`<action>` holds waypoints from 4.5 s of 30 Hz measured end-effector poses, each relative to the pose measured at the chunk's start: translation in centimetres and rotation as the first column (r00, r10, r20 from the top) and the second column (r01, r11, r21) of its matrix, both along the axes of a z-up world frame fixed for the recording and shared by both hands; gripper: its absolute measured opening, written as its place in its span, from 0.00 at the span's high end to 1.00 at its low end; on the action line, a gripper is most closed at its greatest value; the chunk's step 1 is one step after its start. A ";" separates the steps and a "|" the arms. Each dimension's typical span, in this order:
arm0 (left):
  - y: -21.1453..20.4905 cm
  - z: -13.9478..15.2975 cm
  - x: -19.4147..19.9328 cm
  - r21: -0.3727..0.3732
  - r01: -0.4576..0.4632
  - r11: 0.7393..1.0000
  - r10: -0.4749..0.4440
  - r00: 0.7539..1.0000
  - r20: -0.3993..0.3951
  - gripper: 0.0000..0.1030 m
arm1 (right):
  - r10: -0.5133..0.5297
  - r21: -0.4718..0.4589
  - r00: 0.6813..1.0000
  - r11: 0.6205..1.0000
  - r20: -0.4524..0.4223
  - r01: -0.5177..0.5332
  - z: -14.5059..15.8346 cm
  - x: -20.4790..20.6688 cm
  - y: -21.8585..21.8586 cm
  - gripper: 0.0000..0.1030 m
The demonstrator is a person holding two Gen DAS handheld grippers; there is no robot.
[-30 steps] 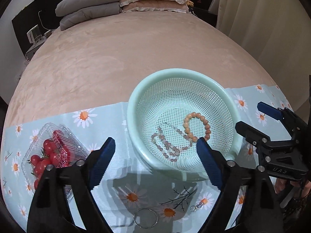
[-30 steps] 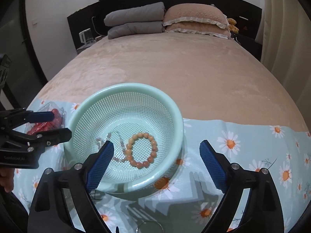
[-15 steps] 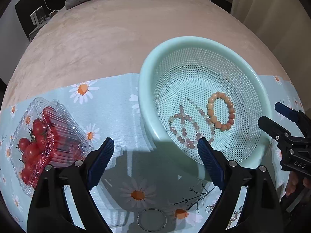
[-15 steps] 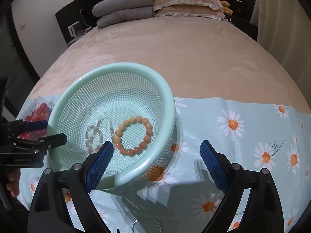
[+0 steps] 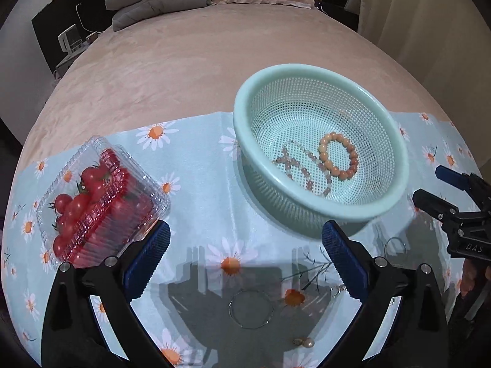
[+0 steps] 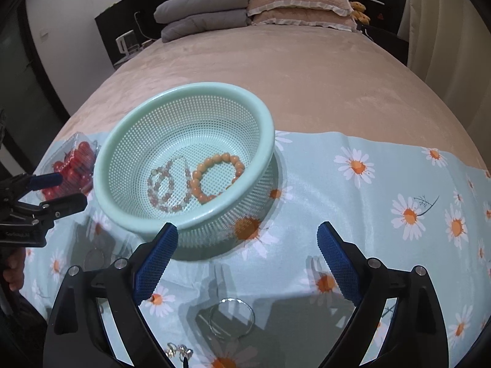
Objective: Organize jewelry
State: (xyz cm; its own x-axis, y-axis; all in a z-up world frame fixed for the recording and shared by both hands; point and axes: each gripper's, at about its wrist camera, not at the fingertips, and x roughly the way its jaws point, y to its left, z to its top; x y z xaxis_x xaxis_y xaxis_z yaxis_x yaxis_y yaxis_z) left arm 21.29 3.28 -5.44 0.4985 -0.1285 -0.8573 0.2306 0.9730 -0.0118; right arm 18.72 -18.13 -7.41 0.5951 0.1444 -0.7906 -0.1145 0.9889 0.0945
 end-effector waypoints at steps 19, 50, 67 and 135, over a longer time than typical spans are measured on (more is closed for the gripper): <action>2.8 -8.6 -5.1 0.015 0.018 1.000 -0.018 0.998 -0.054 0.04 | 0.050 -0.043 0.995 0.998 -0.084 -0.054 -8.2 -4.5 0.6 0.09; 2.2 -9.3 -9.3 -0.043 0.056 0.997 -0.047 0.982 0.185 0.57 | 0.137 -0.046 0.988 0.990 0.069 -0.134 -8.1 -8.7 1.0 0.62; 3.3 -5.3 -9.7 -0.077 0.093 0.993 -0.083 0.989 0.119 0.57 | 0.117 -0.039 0.989 0.993 0.095 -0.114 -3.0 -10.1 -1.5 0.61; 1.6 -6.2 -8.1 -0.009 0.088 0.996 -0.087 0.995 0.044 0.06 | 0.285 -0.077 0.956 0.957 0.073 -0.280 -4.2 -8.1 0.6 0.16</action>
